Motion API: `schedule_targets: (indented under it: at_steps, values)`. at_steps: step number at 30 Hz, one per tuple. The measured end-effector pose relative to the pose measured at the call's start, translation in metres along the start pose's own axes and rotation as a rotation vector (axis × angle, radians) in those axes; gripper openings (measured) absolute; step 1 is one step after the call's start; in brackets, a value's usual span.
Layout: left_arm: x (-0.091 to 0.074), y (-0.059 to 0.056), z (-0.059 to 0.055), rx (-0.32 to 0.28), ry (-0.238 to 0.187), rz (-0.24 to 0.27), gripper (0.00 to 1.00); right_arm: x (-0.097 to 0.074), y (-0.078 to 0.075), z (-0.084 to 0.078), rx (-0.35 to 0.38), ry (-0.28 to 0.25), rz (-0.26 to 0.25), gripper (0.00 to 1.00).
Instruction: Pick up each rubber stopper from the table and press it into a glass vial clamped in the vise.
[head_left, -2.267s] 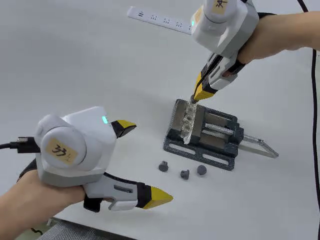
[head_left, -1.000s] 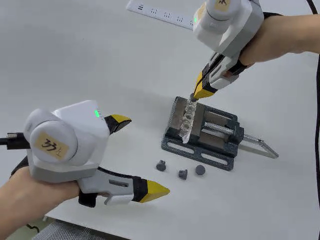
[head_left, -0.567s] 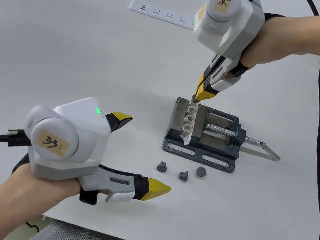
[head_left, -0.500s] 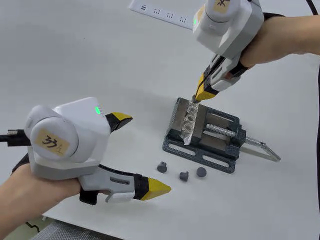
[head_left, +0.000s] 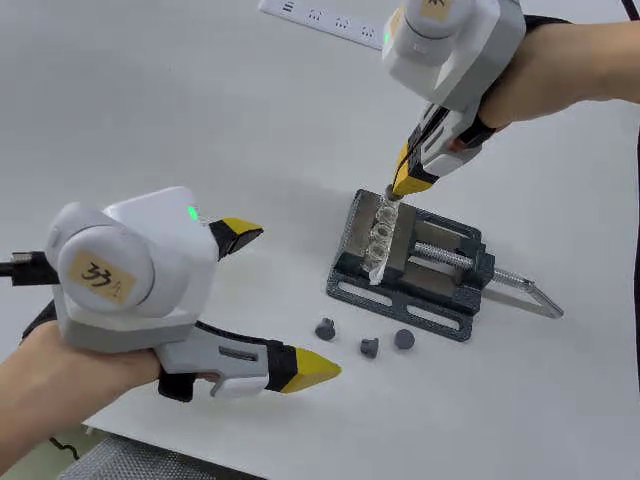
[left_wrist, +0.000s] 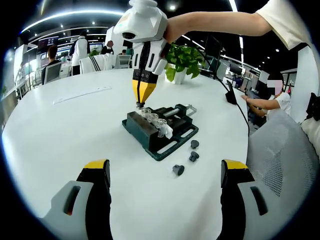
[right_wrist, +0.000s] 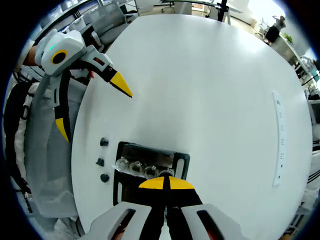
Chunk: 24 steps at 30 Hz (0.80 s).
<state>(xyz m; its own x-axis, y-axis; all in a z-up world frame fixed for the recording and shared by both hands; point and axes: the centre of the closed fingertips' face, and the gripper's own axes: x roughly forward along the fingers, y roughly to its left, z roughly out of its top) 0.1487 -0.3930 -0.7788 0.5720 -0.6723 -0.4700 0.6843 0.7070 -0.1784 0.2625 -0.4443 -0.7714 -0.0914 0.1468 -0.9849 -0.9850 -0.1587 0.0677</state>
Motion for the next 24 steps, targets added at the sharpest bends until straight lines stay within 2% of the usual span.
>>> schedule_targets:
  at_steps: [2,6,9,11,14,16,21,22,24]
  values:
    - [-0.0004,0.0005,-0.0006,0.001,0.003,0.002,0.91,-0.001,0.0023,-0.0009,-0.008,0.004,-0.002,0.0]
    - [-0.0006,0.0002,0.0001,-0.001,0.001,0.004,0.91,-0.0014,0.0009,-0.0016,0.026,-0.012,0.005,0.0]
    - [-0.0004,0.0003,-0.0006,-0.004,0.004,0.005,0.91,-0.0008,0.0021,-0.0008,-0.011,0.016,-0.006,0.0]
    - [-0.0003,0.0001,0.0001,-0.003,0.003,0.004,0.91,-0.0004,0.0006,-0.0011,0.006,0.025,-0.001,0.0]
    - [-0.0016,0.0019,0.0018,-0.001,-0.005,0.01,0.9,-0.0007,0.0016,-0.0029,0.023,0.009,0.011,0.0]
    - [-0.0022,0.0026,0.0013,-0.005,-0.005,0.013,0.9,-0.0008,-0.0029,-0.0044,0.023,-0.002,0.009,0.0]
    - [-0.0036,0.0006,0.002,0.008,-0.001,0.009,0.9,-0.0017,-0.0002,-0.0025,0.016,-0.011,0.002,0.0]
    - [-0.0045,-0.0003,0.0033,0.011,-0.001,0.007,0.9,-0.0014,-0.0016,-0.002,0.051,-0.011,0.0,0.0]
    - [-0.0051,0.0,0.0047,0.011,-0.006,0.009,0.9,-0.0018,-0.001,-0.0014,0.003,0.007,-0.015,0.0]
